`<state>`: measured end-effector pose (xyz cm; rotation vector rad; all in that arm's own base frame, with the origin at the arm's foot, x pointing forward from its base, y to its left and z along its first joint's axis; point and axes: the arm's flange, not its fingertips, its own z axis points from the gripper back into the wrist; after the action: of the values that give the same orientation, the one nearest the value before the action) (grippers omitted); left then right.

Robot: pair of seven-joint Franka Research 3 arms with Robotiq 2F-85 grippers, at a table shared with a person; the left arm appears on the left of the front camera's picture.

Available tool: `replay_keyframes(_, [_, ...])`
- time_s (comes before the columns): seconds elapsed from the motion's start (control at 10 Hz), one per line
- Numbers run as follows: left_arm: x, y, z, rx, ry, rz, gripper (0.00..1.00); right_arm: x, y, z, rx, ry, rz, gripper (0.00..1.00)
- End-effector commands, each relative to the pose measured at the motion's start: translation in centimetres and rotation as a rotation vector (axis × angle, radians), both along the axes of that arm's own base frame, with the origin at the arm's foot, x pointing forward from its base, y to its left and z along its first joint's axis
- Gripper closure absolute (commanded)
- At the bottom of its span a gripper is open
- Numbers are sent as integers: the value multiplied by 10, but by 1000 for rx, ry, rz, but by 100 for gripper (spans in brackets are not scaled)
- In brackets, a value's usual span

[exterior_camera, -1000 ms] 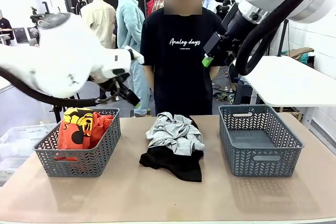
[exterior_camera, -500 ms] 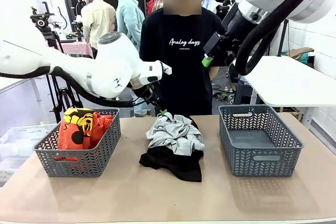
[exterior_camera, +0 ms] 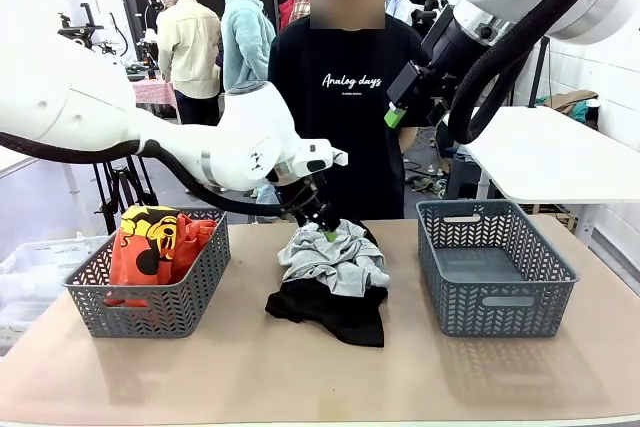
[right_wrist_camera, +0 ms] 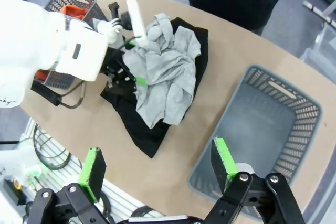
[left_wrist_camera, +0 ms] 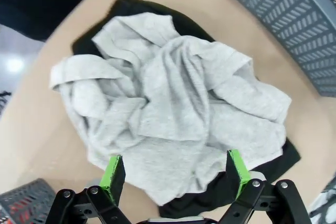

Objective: Sort the tops and bottoms.
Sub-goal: Lift clothes from the center of the table with your left hand.

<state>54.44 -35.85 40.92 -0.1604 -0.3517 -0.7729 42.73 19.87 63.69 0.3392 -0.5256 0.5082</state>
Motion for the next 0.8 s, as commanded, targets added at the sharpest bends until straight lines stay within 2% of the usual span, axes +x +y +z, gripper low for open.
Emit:
replay_keyframes(0.0, [7, -5, 12, -48, 100, 14, 0, 1, -2, -1, -8, 1, 5, 0])
replay_keyframes(0.1, [0, 0, 0, 0, 0, 0, 0, 1, -2, -1, -8, 1, 5, 0])
replay_keyframes(0.3, [0, 0, 0, 0, 0, 0, 0, 1, -2, -1, -8, 1, 5, 0])
replay_keyframes(0.4, [1, -7, 2, -17, 46, 7, 0, 1, -2, -1, -8, 1, 5, 0])
replay_keyframes(0.5, [-2, -7, 9, 14, -48, 60, 0, 1, -2, -1, -8, 1, 5, 0])
replay_keyframes(0.6, [5, -11, 8, 34, -109, 109, 0, 1, -2, -1, -8, 1, 5, 0])
replay_keyframes(0.7, [18, -17, 4, 88, -220, 162, 0, 1, -2, -1, -8, 1, 5, 0])
